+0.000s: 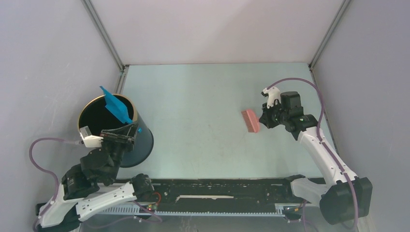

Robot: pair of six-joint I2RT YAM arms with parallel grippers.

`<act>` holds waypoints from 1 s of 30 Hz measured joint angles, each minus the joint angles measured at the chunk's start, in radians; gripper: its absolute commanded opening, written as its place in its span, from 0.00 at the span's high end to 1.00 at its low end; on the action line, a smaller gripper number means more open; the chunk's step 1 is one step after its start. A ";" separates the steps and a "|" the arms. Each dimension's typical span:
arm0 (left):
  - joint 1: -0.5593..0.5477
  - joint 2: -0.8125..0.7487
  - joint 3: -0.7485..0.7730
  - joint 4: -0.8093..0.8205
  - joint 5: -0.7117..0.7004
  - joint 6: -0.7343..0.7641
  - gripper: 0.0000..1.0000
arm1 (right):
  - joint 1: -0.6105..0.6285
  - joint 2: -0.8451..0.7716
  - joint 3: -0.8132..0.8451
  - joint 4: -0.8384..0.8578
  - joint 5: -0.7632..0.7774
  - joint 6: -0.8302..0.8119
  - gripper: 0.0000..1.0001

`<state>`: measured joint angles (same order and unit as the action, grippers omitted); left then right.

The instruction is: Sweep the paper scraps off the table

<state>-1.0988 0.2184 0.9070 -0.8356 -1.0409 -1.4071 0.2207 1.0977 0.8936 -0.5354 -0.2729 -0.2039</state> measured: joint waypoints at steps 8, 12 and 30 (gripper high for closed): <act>0.000 0.058 0.019 -0.002 0.000 0.023 1.00 | -0.003 0.000 0.000 0.000 0.000 -0.001 1.00; 0.000 0.090 0.015 -0.007 -0.004 0.061 1.00 | -0.003 0.000 0.000 0.000 0.002 -0.004 1.00; 0.028 0.938 0.265 0.151 0.261 0.993 1.00 | -0.024 0.005 0.000 0.000 0.003 -0.018 1.00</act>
<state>-1.0706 1.1564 1.1721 -0.6849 -0.7803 -0.4145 0.1970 1.1027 0.8936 -0.5358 -0.2699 -0.2214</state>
